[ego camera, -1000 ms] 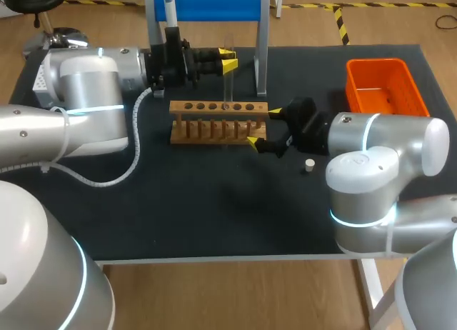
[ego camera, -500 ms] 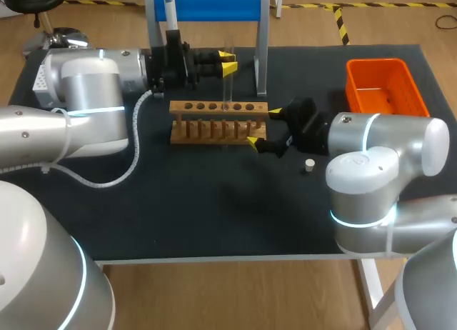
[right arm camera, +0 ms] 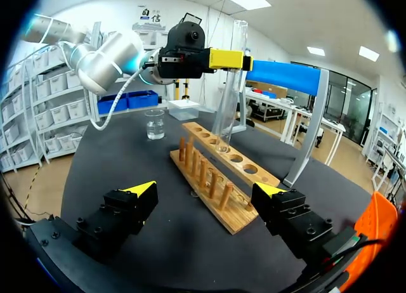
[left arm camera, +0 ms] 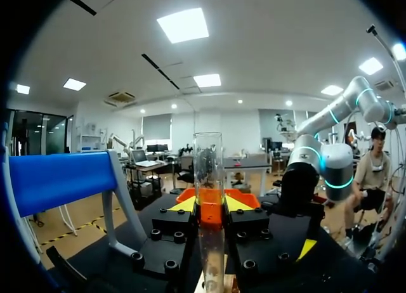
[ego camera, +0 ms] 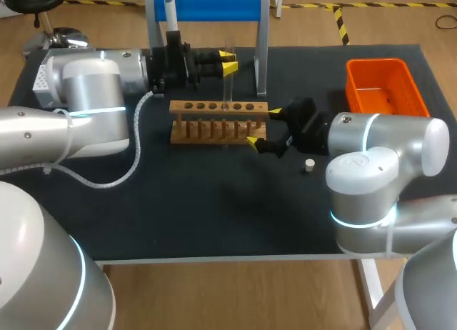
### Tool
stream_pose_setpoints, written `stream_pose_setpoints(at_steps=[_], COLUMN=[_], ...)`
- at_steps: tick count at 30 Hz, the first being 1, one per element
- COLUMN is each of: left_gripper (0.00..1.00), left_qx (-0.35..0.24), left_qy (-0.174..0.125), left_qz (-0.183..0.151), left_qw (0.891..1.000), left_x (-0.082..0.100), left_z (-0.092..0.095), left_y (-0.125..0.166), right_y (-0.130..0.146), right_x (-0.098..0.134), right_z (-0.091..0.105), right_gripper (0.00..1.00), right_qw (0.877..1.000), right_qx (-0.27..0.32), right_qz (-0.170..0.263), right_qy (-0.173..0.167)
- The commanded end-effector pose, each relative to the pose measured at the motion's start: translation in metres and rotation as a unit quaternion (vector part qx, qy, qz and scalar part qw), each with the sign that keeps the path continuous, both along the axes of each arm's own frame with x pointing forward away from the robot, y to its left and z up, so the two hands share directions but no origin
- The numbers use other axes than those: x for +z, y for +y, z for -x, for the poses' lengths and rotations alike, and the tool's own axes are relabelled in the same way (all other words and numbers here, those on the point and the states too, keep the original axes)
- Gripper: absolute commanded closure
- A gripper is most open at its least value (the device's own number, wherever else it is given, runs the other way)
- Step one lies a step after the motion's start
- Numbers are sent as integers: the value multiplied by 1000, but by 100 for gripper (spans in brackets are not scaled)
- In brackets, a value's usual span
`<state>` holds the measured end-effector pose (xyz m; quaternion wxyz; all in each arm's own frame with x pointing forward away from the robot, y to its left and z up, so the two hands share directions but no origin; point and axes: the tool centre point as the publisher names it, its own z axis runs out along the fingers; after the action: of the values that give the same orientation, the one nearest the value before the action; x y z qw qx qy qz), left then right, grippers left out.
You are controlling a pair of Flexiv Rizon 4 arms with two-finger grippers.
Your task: Invert the test tube, pick up the pipette, mount the tip to pipette, aspirate from beaker and dispense into the tube, eject the tip, return the pipette, and cap with the stopper.
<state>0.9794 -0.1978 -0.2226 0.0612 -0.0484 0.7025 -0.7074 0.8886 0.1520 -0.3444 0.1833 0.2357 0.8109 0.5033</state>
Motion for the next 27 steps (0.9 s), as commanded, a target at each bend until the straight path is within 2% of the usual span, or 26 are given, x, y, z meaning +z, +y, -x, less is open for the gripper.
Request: stream_pose_setpoints(at_steps=[1,10,19,27], left_gripper=[100,100,100,100], left_qx=[-1,-1,-1,4], left_qy=[-3,-8,-7,-21], left_qz=[2,-1,-4,1], left_qw=[1000,1000,1000,1000], left_x=[0,3,-4,-7], left_z=[-1,-1,-2,-2], left_y=[0,1,0,2], right_y=[-1,-1,-1,-1], right_x=[0,0,0,0], right_z=[0,0,0,0], right_gripper=[0,0,0,0], right_qw=[1000,1000,1000,1000], right_qx=[1,1,1,1], right_qz=[0,0,0,0], right_qy=[1,1,1,1])
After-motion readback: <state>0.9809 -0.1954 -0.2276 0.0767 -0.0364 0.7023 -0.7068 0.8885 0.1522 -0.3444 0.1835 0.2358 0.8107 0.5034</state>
